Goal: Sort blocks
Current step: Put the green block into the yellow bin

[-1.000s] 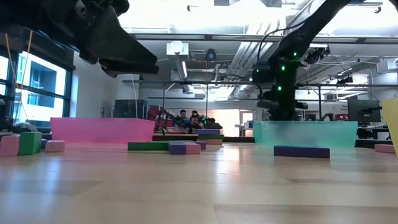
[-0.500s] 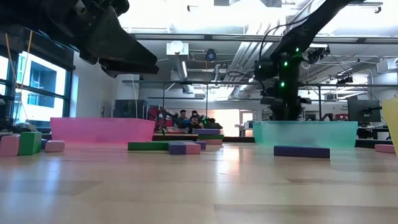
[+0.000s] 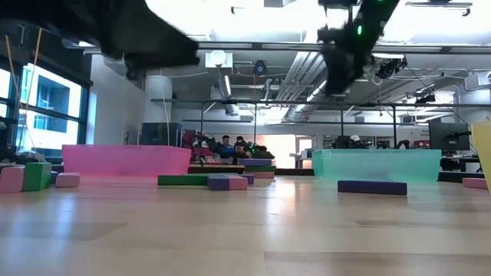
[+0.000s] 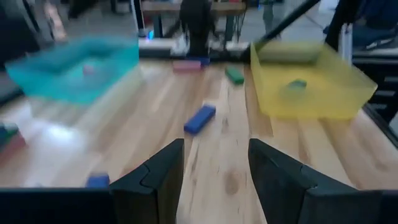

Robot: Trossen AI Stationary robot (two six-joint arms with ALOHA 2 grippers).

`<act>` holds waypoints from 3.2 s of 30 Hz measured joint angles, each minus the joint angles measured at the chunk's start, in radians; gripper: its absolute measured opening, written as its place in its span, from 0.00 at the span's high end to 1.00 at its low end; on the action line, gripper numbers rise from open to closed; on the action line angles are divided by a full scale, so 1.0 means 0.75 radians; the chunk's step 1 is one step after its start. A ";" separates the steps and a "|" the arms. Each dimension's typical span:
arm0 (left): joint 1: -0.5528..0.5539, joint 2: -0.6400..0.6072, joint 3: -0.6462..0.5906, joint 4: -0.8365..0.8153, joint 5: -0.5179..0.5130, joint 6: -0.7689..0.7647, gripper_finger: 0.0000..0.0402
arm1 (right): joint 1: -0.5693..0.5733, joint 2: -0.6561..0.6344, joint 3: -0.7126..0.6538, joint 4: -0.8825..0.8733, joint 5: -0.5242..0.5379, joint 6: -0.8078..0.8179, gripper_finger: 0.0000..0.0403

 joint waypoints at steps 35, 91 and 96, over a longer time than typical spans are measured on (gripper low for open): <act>-0.680 0.075 0.521 -1.795 0.252 -1.968 0.58 | 0.732 0.564 0.000 1.048 0.386 -0.314 0.46; -0.407 -0.002 0.184 -2.115 0.425 -2.198 0.85 | 0.724 0.564 0.000 1.008 0.237 -0.311 0.46; -0.407 -0.074 0.260 -2.240 0.424 -2.159 0.84 | 0.746 0.564 0.000 0.958 0.296 -0.298 0.46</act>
